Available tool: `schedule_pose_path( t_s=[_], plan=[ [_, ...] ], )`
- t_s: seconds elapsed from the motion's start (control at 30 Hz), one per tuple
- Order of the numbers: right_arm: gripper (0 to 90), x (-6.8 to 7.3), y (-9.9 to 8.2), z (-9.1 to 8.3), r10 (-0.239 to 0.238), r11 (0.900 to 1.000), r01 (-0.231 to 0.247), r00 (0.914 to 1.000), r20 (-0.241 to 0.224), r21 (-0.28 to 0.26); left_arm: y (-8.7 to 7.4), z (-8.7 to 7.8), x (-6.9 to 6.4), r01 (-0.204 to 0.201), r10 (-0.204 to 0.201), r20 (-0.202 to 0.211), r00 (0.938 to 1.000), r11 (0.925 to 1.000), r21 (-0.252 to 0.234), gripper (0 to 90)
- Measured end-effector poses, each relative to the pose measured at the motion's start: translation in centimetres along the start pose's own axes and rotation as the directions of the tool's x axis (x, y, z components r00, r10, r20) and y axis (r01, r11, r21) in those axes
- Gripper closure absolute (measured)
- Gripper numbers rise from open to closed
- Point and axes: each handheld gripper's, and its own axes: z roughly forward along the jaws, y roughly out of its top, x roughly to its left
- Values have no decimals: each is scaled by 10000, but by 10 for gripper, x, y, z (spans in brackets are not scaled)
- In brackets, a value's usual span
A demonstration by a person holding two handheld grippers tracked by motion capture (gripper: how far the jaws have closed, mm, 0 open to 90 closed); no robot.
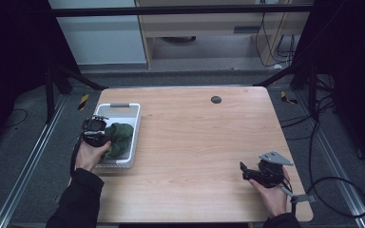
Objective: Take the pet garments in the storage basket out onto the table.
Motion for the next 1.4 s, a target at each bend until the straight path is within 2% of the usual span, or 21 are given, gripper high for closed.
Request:
schedule_pose_path(
  t_s=[0.1,0.13,0.23,0.53,0.67,0.97,1.2,1.3,1.37,1.4],
  plan=[
    [102,0,0,0,-2,10000,2,10000,8,-6,1,-6,1,-20,20,-12,10000,9999,-152,660],
    [102,0,0,0,-69,10000,69,10000,43,-27,2,-12,2,-22,21,-32,10000,9994,-357,660],
    [102,0,0,0,-13,10000,13,10000,29,-25,4,-18,3,-81,79,-50,10000,9989,-454,660],
    [101,-1,0,0,-38,10000,38,10000,34,-32,8,-45,0,-534,541,37,9985,9928,-1077,660],
    [101,0,0,0,-38,10000,38,10000,41,-27,9,-53,-3,-792,801,26,9968,9897,-1190,660],
    [101,-1,0,0,-49,10000,49,10000,50,-43,11,-67,-5,-1081,1084,-42,9941,9859,-1275,660],
    [101,-1,0,0,-67,10000,67,10000,70,-43,12,-82,-14,-1577,1596,40,9872,9786,-1320,661],
    [101,-1,1,0,-86,9999,87,9999,87,-77,12,-86,-17,-1657,1696,156,9854,9758,-1429,661],
    [101,-1,1,0,-83,9999,84,9999,88,-79,13,-92,-22,-1939,1998,265,9795,9700,-1467,661],
    [101,-1,1,0,-69,10000,69,9999,82,-62,13,-94,-24,-1960,2032,331,9786,9688,-1520,661]
  ],
)
